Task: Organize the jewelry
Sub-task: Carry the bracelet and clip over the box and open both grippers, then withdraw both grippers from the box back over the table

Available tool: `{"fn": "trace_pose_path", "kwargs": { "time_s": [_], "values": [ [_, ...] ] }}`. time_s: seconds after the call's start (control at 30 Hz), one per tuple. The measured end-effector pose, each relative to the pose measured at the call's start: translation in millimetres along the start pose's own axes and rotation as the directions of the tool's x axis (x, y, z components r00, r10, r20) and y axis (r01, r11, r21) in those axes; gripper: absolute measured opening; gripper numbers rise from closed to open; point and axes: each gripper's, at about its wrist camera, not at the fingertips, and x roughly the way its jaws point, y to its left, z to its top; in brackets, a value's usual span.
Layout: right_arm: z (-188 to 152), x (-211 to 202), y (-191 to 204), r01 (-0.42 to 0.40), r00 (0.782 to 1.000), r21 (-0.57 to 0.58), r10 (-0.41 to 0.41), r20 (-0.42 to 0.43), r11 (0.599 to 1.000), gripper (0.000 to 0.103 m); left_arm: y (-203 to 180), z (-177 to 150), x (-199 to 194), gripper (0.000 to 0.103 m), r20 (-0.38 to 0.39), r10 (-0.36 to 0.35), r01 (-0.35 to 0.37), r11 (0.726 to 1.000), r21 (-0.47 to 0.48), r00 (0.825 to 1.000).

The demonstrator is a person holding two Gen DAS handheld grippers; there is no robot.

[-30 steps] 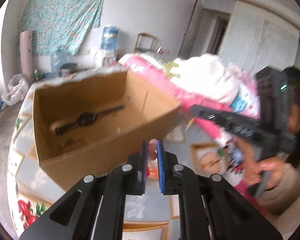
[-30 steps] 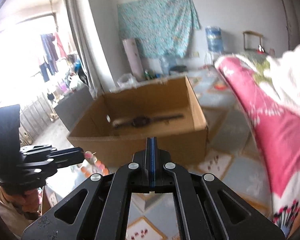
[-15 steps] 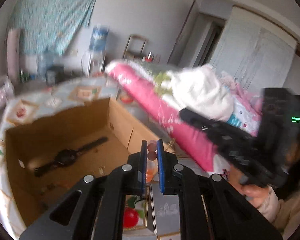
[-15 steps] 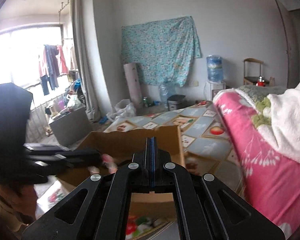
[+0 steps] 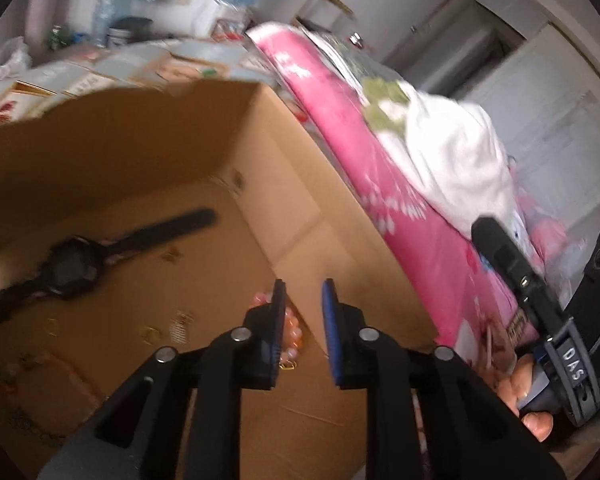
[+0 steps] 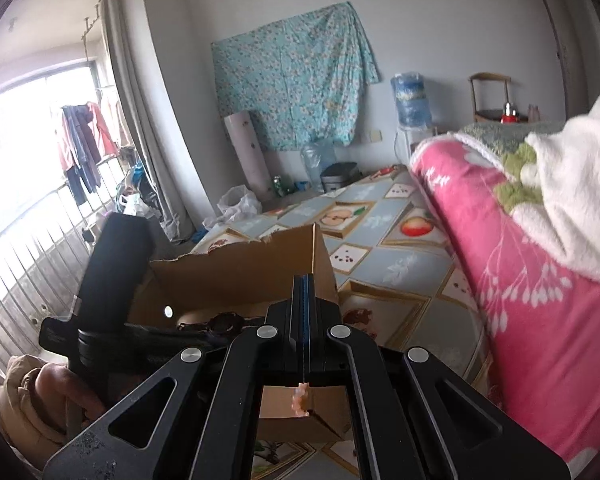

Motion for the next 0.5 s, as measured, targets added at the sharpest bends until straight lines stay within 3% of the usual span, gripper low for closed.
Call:
{"fn": "trace_pose_path", "kwargs": {
  "time_s": [0.17,0.27,0.5],
  "values": [
    [-5,8,4,0.002,0.999,-0.001,-0.002,-0.041,1.0,0.001,13,-5,-25,0.023,0.082,0.032,-0.03,0.999,-0.027,0.996],
    [-7,10,8,0.015,0.998,-0.014,-0.015,-0.056,1.0,0.001,15,-12,-44,0.03,0.128,0.048,-0.048,0.999,-0.005,0.991],
    [-7,15,14,0.017,0.995,-0.029,-0.02,-0.097,0.999,0.005,23,-46,-88,0.033,0.197,0.093,-0.103,0.994,0.042,0.976]
  ]
}}
